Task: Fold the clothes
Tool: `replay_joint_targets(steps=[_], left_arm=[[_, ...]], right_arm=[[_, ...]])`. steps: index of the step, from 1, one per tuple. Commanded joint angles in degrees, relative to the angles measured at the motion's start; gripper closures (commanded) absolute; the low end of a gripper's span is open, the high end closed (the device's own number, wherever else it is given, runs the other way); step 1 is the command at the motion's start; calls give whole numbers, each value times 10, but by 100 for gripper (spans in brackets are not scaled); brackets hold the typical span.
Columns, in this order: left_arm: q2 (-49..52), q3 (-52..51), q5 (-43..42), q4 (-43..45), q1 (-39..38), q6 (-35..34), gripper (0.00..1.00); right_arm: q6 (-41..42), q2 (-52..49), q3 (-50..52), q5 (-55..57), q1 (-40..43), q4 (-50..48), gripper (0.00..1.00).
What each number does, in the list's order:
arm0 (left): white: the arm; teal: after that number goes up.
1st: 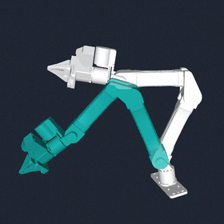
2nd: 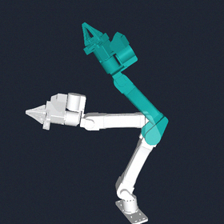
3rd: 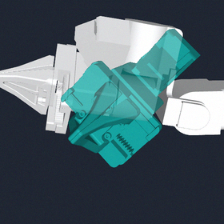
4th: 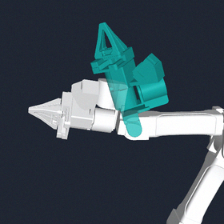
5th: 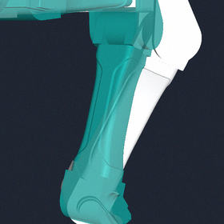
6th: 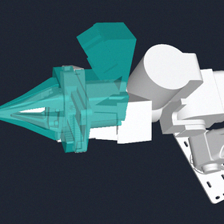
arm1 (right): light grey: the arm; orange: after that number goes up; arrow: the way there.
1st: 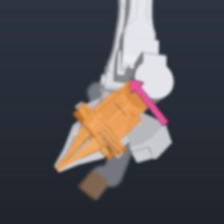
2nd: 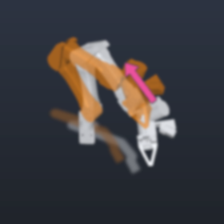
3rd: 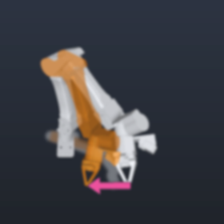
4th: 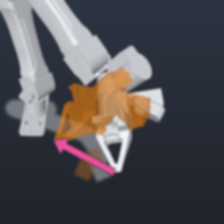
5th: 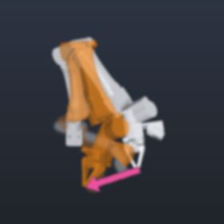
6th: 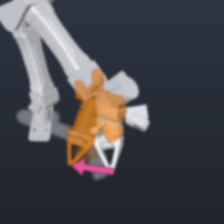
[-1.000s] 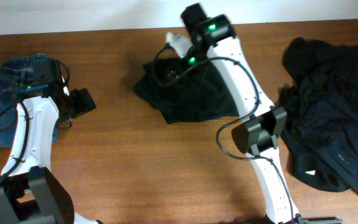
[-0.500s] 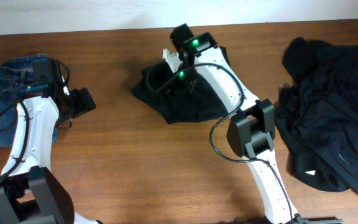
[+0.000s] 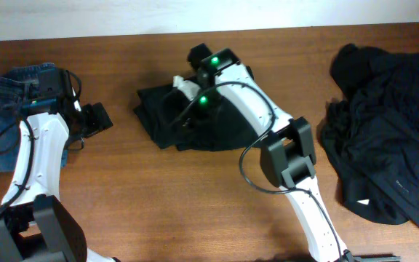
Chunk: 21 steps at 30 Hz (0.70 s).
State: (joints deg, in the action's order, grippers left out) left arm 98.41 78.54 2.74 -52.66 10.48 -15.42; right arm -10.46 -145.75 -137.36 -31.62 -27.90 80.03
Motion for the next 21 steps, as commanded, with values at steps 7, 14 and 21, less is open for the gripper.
replay_joint_targets(steps=[7,14,21], left_arm=[[2,2,-7,2,2,7,1],[1,2,-7,1,2,7,1],[2,2,-7,1,2,7,1]], right_arm=[[10,72,-77,171,68,92,2],[27,76,-68,199,109,112,1],[32,66,16,199,122,85,1]])
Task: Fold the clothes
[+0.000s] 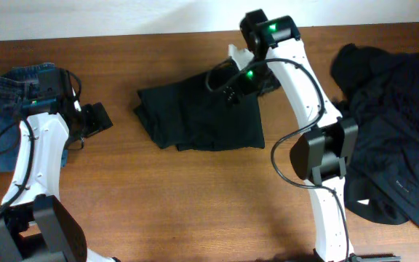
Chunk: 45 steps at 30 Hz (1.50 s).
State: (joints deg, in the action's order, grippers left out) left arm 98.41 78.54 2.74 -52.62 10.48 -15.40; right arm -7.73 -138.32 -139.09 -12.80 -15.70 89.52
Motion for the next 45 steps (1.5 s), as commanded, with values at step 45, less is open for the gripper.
replay_joint_targets(steps=[45], left_arm=[[197,3,-335,135,-110,56,5]], right_arm=[[37,78,-89,66,23,47,1]])
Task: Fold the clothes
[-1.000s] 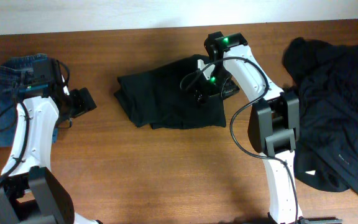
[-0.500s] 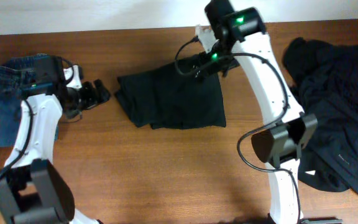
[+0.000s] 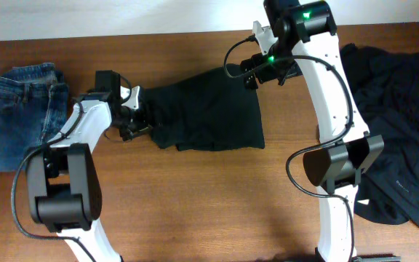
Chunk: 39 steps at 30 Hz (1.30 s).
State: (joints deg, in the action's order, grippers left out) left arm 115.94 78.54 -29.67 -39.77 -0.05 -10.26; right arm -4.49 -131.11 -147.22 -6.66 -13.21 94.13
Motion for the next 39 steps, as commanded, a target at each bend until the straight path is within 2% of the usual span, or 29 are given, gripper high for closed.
replay_joint_targets(steps=[1,2,3,4,11,16,28,35,39], left_arm=[[23,2,-17,8,-5,5,21],[22,3,-29,12,-5,5,46],[22,3,-53,17,-5,5,86],[19,4,-90,23,-5,5,100],[-13,31,-334,40,-9,5,100],[-45,40,-357,54,-21,6,100],[-47,40,-273,132,-87,10,100],[-47,40,-57,79,-120,10,99],[-47,40,24,43,-119,10,99]], right_arm=[[5,5,-8,5,-2,0,1],[5,5,-8,5,-2,0,1],[5,5,-8,5,-2,0,2],[5,5,-8,5,-2,0,1],[5,5,-8,5,-3,0,1],[5,5,-8,5,-3,0,2],[5,5,-7,-4,-3,3,1],[5,5,-7,-4,-3,10,2],[5,5,-7,-3,-3,12,1]])
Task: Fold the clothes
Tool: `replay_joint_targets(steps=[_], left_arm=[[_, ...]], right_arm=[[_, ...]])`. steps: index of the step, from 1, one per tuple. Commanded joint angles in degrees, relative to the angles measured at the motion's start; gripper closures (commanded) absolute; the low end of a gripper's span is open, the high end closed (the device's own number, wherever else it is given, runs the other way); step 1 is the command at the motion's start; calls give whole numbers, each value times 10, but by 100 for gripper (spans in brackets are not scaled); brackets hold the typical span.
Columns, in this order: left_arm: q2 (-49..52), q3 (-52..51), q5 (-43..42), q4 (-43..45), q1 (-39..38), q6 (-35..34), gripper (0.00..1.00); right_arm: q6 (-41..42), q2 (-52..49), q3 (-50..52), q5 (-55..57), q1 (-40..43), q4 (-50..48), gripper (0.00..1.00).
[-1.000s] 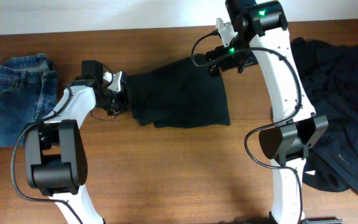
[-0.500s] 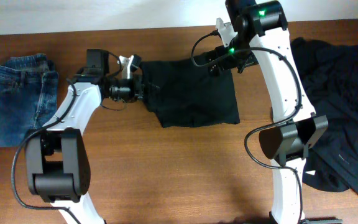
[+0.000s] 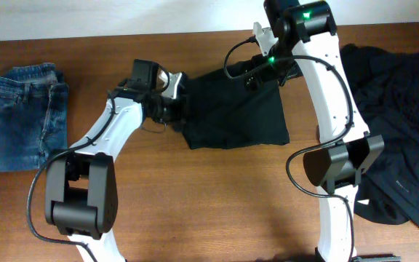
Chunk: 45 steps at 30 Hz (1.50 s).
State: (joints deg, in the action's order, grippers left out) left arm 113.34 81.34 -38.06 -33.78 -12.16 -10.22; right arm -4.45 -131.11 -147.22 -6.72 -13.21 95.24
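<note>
A black garment (image 3: 235, 109), folded into a rough rectangle, lies on the middle of the wooden table. My left gripper (image 3: 174, 89) is at its left edge, and its white fingers (image 3: 172, 78) appear closed on the cloth there. My right gripper (image 3: 259, 35) hangs off the far right corner of the garment, near the table's back edge. The overhead view does not show how its jaws stand. Nothing visibly hangs from it.
Folded blue jeans (image 3: 24, 116) lie at the far left of the table. A heap of loose dark clothes (image 3: 398, 124) fills the right side. The right arm's base (image 3: 333, 167) stands beside that heap. Bare wood (image 3: 217, 211) runs along the front.
My left gripper has moved right and slightly back, from the garment's old left edge to where that edge is now. The whole garment lies further right and is narrower. The right arm has not moved.
The right gripper was over the black garment's middle while the left arm was back by the jeans. Then the right gripper was at the garment's far right corner, then higher behind it. The left gripper came to the left edge, and the garment is now shifted right.
</note>
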Motion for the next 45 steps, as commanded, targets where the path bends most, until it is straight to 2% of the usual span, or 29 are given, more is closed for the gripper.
replay_joint_targets(steps=[1,5,6,7,8,10,14,17,23,27,29,30,31,32,33,34,35,39,45], left_arm=[[-21,12,124,-21,3,9,99],[-21,12,185,-34,5,9,99],[-21,12,188,-34,6,9,92],[-21,12,189,-34,6,9,71],[-21,12,189,-34,6,9,42],[-21,12,189,-34,6,9,3],[-21,12,201,-50,9,9,1],[-22,13,244,-66,21,8,1],[-36,27,265,-64,57,-35,1],[-37,44,251,-33,56,-33,1],[-37,57,223,-20,56,-30,9],[-37,63,210,-15,56,-29,19],[-37,70,190,-10,56,-29,37],[-37,76,174,-5,56,-30,63],[-37,84,154,-1,56,-30,83],[-37,90,134,2,56,-30,96],[-37,96,110,7,56,-30,100],[-37,102,-55,60,54,-30,99],[-18,98,-62,66,25,7,99]], right_arm=[[4,5,-7,-3,-3,1,1],[4,5,-7,-3,-3,1,1],[4,5,-7,-3,-3,1,1],[4,5,-7,-3,-3,1,1],[4,5,-7,-3,-3,1,1],[4,5,-7,-3,-3,2,1],[4,5,-7,-3,-3,2,1],[4,5,-7,-3,-2,2,1],[3,5,4,-3,-3,-2,1],[3,5,24,-3,-3,-8,1],[3,5,37,-3,-3,-11,1],[3,5,40,-3,-3,-12,1],[3,5,45,-2,-2,-14,1],[3,5,49,-2,-2,-16,1],[3,5,51,-1,-2,-17,1],[2,5,53,-1,-2,-18,1],[2,5,54,0,-2,-20,1],[3,5,56,35,-2,-26,1],[25,5,56,94,2,-24,7]])
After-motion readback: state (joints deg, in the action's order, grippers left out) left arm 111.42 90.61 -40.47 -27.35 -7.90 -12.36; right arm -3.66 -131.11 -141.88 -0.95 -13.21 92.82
